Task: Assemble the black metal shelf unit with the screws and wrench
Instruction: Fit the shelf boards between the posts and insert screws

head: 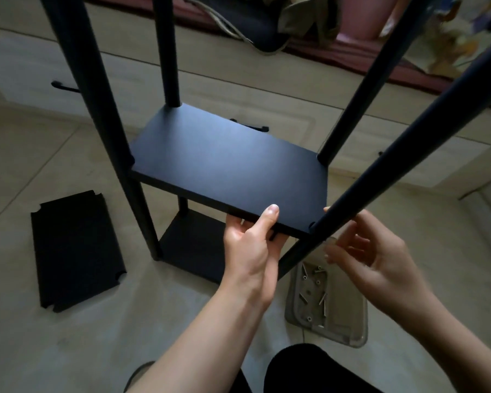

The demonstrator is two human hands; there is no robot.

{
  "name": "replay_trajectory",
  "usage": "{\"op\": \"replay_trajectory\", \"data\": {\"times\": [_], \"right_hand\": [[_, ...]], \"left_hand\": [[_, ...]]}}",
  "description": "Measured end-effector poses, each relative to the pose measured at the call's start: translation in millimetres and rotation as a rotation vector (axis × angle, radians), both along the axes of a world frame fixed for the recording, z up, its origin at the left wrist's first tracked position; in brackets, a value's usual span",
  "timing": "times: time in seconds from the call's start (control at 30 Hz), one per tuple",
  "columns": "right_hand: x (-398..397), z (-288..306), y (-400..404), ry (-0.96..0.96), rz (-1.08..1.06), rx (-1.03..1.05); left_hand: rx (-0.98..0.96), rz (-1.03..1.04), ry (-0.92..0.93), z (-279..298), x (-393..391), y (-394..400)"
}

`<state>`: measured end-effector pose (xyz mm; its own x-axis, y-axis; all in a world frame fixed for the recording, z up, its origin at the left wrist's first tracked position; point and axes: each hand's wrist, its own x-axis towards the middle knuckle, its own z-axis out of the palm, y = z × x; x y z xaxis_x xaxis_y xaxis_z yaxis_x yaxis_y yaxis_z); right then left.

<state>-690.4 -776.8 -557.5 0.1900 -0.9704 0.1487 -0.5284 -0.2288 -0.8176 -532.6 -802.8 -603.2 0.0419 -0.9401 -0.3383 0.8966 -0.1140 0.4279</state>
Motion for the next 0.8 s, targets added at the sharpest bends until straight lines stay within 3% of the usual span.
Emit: {"op": "replay_trajectory", "data": {"times": [0.43, 0.8], "right_hand": [[10.6, -21.8, 23.2, -0.258, -0.309, -0.053], [18.3, -25.5, 16.5, -0.387, -0.382, 0.025]], "left_hand": [[0.0, -0.008, -0.043, -4.3, 6.5, 0.6], [0.003, -0.014, -0.055, -4.6, 7.0, -1.4]]}}
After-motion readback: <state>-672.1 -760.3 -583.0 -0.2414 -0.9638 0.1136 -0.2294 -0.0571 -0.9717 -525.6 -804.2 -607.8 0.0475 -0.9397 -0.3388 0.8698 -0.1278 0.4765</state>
